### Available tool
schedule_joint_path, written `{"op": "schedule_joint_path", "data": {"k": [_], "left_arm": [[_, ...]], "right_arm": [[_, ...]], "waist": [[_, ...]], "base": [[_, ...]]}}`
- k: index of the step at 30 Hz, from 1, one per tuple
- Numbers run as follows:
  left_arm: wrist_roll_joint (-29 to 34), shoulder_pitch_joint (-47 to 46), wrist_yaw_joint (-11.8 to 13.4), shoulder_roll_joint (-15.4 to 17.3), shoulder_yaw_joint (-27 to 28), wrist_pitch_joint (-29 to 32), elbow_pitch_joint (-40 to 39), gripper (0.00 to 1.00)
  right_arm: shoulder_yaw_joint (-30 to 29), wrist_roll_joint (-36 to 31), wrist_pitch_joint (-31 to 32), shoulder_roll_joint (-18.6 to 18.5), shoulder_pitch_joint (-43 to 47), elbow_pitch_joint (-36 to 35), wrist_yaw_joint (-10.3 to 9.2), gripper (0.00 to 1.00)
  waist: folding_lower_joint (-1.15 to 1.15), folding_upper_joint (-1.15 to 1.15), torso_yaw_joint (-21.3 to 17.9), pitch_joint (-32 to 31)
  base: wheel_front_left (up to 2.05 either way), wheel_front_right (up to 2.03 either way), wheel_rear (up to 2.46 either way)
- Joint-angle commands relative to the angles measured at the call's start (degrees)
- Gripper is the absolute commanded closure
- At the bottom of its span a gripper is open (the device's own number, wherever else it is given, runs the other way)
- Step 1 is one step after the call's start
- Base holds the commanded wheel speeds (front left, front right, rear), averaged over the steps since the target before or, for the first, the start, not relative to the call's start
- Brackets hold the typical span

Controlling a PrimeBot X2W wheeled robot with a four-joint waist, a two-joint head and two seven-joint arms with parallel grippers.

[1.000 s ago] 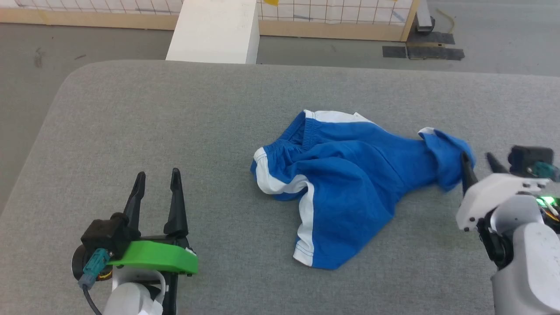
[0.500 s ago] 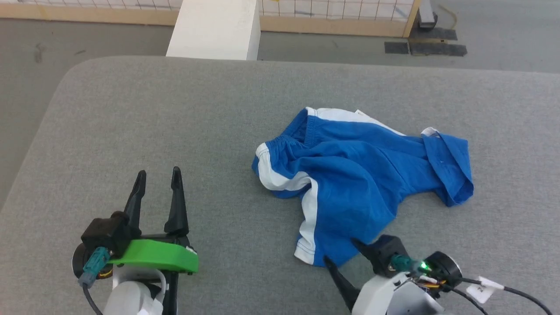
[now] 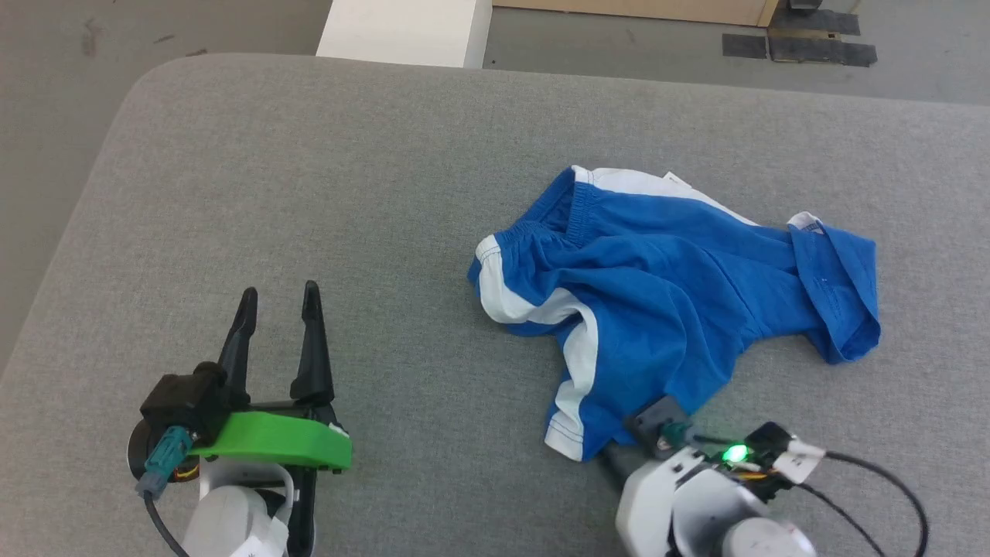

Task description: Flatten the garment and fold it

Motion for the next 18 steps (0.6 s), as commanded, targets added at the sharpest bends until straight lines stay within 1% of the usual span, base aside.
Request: {"op": "schedule_joint_path", "data": {"k": [1,4,10,13,14,15,16,18], "left_arm": [[-0.11,-0.67,0.29,-0.14,0.13,-0.2,-0.06,0.0],[-0.24,-0.53,0.34,-0.14,0.28,-0.2,0.09,0.0],[-0.05,-0.17,0.26,-0.14,0.24,-0.2,0.34,0.0],[0.15,-0.07,0.17,-0.14,0.6,-0.2,0.26,0.0],[0.39,-0.23,-0.11,-0.14,0.73,-0.21,0.42,0.0],[0.49,-0.36,-0.23,-0.14,0.72,-0.21,0.56,0.0],[0.51,-0.48,-0.31,-0.14,0.65,-0.21,0.67,0.0],[0.65,-0.63,-0.41,-0.14,0.53,-0.21,0.84,0.0]], "right_arm": [[-2.1,-0.31,1.19,-0.86,0.17,1.87,-0.14,1.0],[-7.39,-0.67,0.59,-0.59,0.84,0.33,-0.14,1.0],[-23.92,-4.13,0.27,-0.67,2.93,-7.9,-0.14,1.0],[-30.37,-6.12,-0.18,-0.93,2.07,-11.84,-0.14,1.0],[-33.39,-7.24,-2.32,-0.75,-0.09,-13.42,-0.14,1.0],[-33.73,-7.25,-3.35,-0.59,-0.9,-13.14,-0.14,0.53],[-33.94,-7.1,-4.15,-0.38,-1.52,-12.48,-0.14,0.0],[-34.09,-6.39,-5.29,0.1,-2.25,-11.04,-0.14,0.0]], "waist": [[0.0,0.0,-0.23,-0.18],[0.0,0.0,-0.83,-0.78],[0.0,0.0,-2.63,-1.91],[0.0,0.0,-3.85,-1.88],[0.0,0.0,-4.88,-1.57],[0.0,0.0,-5.25,-1.49],[0.0,0.0,-5.54,-1.47],[0.0,0.0,-6.03,-1.53]], "base": [[0.0,0.0,0.0],[0.0,0.0,0.0],[0.0,0.0,0.0],[0.0,0.0,0.0],[0.0,0.0,0.0],[0.0,0.0,0.0],[0.0,0.0,0.0],[0.0,0.0,0.0]]}}
